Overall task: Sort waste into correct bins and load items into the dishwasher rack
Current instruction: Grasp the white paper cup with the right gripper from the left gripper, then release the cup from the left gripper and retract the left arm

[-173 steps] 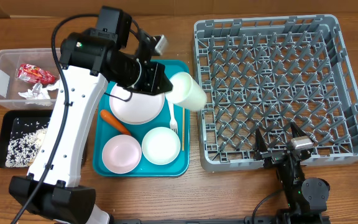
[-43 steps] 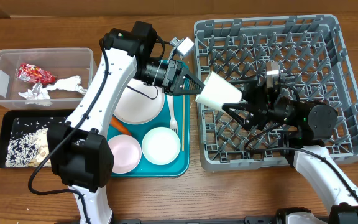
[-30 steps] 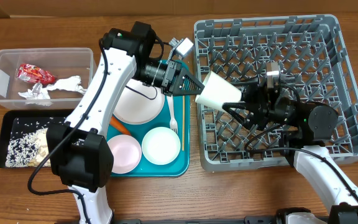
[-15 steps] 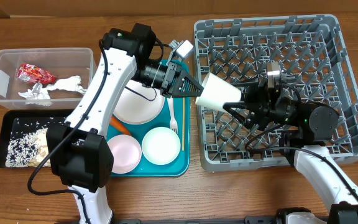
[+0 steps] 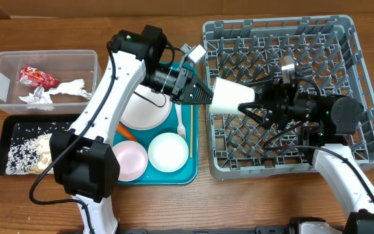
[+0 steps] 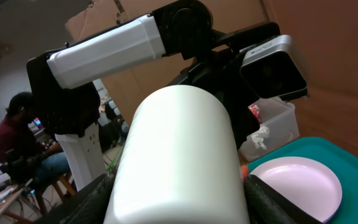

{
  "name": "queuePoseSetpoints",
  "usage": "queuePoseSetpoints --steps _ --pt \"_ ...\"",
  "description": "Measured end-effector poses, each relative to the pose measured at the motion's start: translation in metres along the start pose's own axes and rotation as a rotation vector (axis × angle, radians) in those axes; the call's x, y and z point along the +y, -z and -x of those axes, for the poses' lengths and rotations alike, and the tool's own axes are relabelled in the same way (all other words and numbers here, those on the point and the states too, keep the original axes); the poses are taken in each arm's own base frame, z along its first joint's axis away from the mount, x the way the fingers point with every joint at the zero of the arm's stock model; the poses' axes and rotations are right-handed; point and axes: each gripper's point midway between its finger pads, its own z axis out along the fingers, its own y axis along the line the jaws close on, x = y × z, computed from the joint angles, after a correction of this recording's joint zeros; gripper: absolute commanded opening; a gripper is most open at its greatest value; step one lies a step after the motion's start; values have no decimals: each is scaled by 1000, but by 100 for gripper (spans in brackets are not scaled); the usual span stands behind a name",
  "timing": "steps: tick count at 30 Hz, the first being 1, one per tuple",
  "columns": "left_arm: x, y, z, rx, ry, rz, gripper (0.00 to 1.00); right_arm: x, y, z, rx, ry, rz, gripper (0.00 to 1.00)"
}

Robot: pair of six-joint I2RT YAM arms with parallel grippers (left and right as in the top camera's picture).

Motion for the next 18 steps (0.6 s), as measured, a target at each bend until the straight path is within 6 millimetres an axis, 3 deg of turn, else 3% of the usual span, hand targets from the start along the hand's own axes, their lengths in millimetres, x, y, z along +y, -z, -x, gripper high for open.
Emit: queuePoseSetpoints --steps 8,18 --pt "5 -4 1 13 -19 48 5 -2 5 -1 20 -5 2 59" --pt "-5 -5 4 5 -47 63 6 3 10 12 52 15 19 56"
